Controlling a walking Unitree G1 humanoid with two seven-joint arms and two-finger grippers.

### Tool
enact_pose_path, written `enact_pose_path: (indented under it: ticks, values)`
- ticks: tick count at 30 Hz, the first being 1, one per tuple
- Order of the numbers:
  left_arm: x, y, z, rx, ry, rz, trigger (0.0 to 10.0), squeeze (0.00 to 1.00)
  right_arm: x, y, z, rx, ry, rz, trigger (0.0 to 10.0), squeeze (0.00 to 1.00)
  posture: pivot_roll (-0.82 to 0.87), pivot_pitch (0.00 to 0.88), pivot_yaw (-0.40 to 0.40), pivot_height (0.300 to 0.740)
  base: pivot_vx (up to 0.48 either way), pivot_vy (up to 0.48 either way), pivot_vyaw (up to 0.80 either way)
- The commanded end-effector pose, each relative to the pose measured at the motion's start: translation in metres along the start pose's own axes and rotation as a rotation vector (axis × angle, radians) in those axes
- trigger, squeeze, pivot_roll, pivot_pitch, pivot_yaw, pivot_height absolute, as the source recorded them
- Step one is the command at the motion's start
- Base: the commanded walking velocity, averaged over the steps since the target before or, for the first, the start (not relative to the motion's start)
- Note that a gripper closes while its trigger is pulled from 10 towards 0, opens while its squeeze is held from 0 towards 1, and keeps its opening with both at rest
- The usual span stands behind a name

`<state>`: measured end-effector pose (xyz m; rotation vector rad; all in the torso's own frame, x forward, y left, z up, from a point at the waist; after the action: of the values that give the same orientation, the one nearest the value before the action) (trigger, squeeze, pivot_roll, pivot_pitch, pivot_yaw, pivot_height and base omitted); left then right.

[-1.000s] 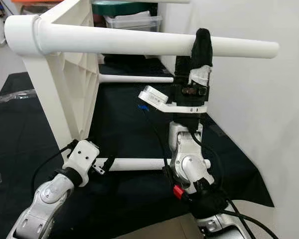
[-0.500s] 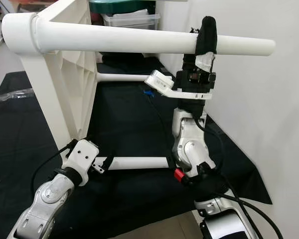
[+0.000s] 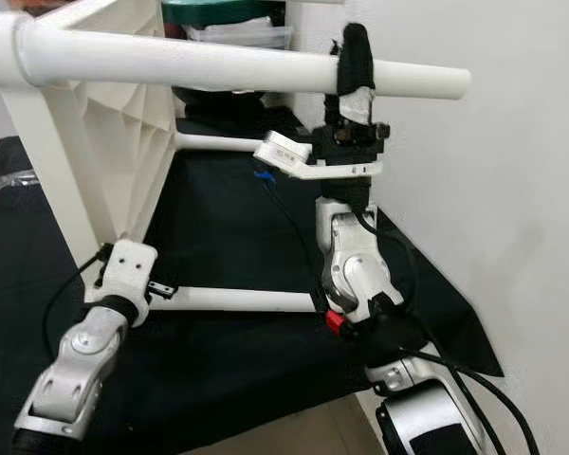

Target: Building children table

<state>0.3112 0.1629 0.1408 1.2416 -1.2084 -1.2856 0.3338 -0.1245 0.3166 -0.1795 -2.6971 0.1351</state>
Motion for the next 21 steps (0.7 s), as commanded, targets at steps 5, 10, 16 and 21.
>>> enact_pose_path:
  ticks: [5,10,16,21]
  values:
    - [-0.100,0.030,-0.004,0.063,0.311,-0.227,10.0,0.00,0.005,-0.033,-0.023,-0.159,-0.037,-0.058,0.0,0.00,0.09,0.019,-0.030,0.740,0.000,0.000,0.00]
    - [-0.129,0.057,-0.006,0.123,0.369,-0.315,10.0,0.00,0.003,-0.041,-0.026,-0.200,-0.032,-0.086,0.0,0.00,0.10,0.014,-0.029,0.740,0.000,0.000,0.00]
    - [-0.150,0.089,-0.008,0.199,0.411,-0.413,10.0,0.00,0.002,-0.052,-0.030,-0.250,-0.013,-0.127,0.0,0.00,0.11,0.000,-0.027,0.740,0.000,0.000,0.00]
    - [-0.171,0.171,-0.019,0.372,0.415,-0.586,10.0,0.00,-0.018,-0.079,-0.012,-0.463,0.168,-0.277,0.0,0.00,0.12,0.000,-0.020,0.740,0.000,0.000,0.00]
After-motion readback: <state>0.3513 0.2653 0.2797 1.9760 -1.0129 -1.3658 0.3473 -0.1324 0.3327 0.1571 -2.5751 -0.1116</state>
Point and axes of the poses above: a point about 5 cm out from each wrist's last joint towards the gripper, its own z axis pointing back from the gripper into the wrist, its own y axis along the axis of the wrist's last joint, x = y × z, the point moved 1 cm from there along -z, pointing out of the wrist towards the gripper, and after that the axes turned 15 degrees about z, right-handed, at the moved point
